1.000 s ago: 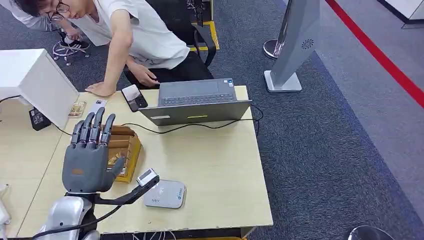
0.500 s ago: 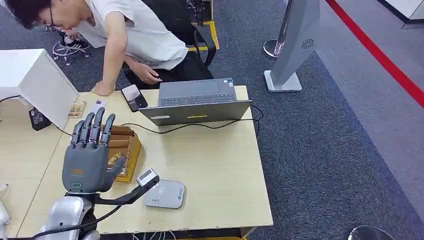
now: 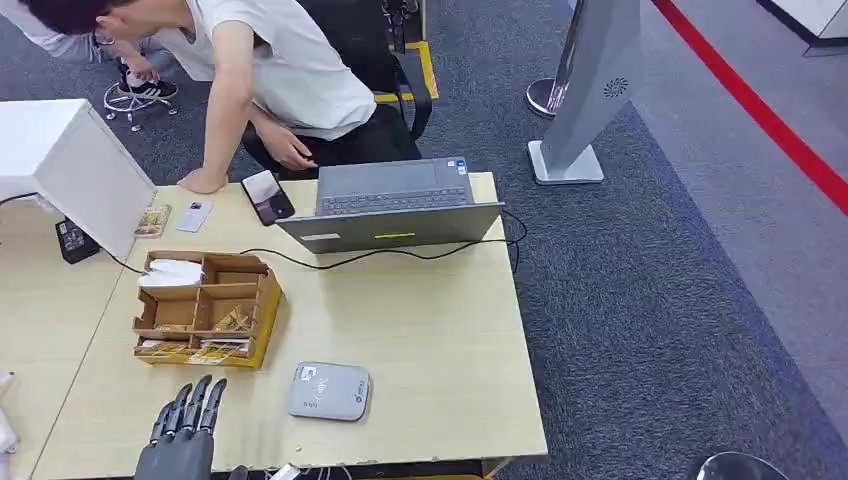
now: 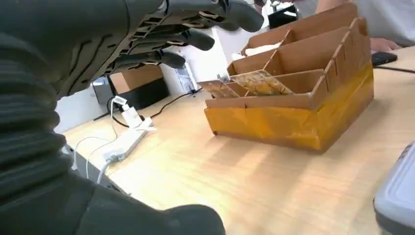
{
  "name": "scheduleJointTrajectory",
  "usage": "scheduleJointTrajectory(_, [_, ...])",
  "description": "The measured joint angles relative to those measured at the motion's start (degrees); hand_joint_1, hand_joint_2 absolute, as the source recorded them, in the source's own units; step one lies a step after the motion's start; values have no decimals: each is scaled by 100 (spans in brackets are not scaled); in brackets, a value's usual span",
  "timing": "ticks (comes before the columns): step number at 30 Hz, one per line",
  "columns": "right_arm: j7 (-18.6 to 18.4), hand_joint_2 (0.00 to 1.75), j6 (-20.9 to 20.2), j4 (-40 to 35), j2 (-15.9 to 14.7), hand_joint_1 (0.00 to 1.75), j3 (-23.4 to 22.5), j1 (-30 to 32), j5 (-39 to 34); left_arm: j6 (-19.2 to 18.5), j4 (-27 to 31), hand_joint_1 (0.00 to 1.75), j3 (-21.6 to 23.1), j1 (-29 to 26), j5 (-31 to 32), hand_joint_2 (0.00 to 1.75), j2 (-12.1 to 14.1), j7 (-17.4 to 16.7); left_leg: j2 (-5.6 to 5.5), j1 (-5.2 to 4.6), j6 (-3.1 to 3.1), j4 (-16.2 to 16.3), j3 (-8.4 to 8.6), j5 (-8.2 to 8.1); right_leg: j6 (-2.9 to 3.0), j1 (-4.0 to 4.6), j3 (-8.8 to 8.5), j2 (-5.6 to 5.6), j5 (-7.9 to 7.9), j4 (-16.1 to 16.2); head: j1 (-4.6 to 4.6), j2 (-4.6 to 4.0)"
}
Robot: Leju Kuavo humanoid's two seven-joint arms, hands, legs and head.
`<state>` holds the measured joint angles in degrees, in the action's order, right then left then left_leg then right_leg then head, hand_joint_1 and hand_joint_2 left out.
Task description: Pass the card to the sensor for recognition and then transmit it.
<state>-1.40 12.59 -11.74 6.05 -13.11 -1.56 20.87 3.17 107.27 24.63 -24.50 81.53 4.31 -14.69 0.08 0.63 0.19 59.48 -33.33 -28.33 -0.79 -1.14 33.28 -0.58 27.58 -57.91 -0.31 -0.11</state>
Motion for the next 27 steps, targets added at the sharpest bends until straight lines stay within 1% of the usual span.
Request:
scheduleJointTrajectory(10, [0,0,0,-15,11,0,-28,0,0,-9,0,0,-57,-107,7,175,-66,0,-2,0,0,0,5,1,0,0,-5,2,-1,0,0,0])
scheduleJointTrajectory(19, [0,0,0,-26,13,0,-37,-1,7,-9,0,0,-70,-114,7,175,-70,8,-2,0,0,0,4,0,0,0,-5,4,-1,0,0,0])
scheduleJointTrajectory(27, [0,0,-15,-31,15,0,-87,1,120,35,0,0,-282,-132,48,175,-175,90,-3,0,0,0,5,1,0,0,-5,6,-1,0,0,0])
